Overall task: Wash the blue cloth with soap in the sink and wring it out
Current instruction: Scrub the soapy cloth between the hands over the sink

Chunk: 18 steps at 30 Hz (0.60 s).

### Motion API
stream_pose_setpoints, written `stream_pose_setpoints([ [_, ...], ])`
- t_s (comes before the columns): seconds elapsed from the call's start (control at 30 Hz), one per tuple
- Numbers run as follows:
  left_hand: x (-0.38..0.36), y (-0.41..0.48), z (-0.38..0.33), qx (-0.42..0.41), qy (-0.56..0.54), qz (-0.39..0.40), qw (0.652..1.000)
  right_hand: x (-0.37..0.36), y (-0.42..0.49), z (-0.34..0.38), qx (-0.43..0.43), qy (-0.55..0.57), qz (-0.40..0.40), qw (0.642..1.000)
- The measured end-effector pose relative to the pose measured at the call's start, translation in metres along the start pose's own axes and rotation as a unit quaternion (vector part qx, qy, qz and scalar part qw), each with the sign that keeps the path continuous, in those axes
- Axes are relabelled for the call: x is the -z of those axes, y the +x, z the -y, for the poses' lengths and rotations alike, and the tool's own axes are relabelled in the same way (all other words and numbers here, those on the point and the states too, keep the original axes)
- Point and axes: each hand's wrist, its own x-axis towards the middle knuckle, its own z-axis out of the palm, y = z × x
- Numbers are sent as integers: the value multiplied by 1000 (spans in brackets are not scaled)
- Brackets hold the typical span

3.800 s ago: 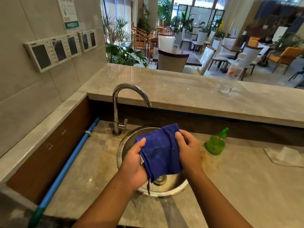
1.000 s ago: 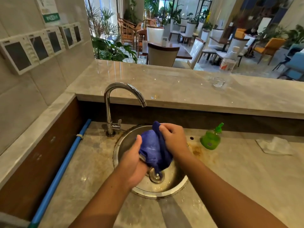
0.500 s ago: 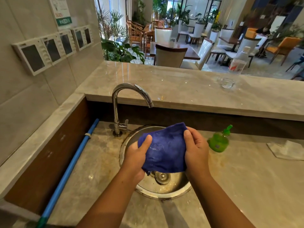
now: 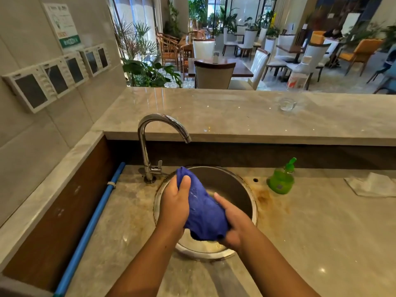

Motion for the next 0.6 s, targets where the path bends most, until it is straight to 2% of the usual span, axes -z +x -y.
stream_pose_setpoints([
  [0.07, 4, 2, 2, -18, 17, 8, 1000, 1, -1, -2, -2, 1, -3, 1000],
  [0.1, 7, 3, 3, -33, 42, 9, 999, 2, -1, -2, 25, -9, -9, 1000],
  [0.17, 10, 4, 7, -44, 86, -4, 995, 4, 1, 1, 157, -89, -53, 982],
  [0.27, 11, 1, 8, -51, 102, -34, 993, -1, -10, 5, 391, -234, -96, 885],
  [0.33, 4, -8, 2, -88, 92, -39, 991, -7, -17, 0, 458, -266, -89, 844],
  [0.37, -1, -14, 0, -109, 97, -29, 989, -11, -21, -3, 462, -257, -79, 845],
  [0.4, -7, -22, -1, -133, 115, -8, 984, -15, -23, -4, 446, -221, -64, 865],
  [0.43, -13, -29, -1, -156, 141, 25, 977, -20, -24, -2, 405, -161, -53, 898],
  [0.5, -19, -42, 1, -185, 162, 80, 966, -24, -25, 10, 257, -9, -35, 966],
  [0.53, -18, -44, 4, -192, 165, 100, 962, -25, -26, 18, 188, 53, -25, 980],
  [0.6, -13, -43, 11, -208, 175, 137, 953, -25, -30, 34, 125, 128, -8, 984],
])
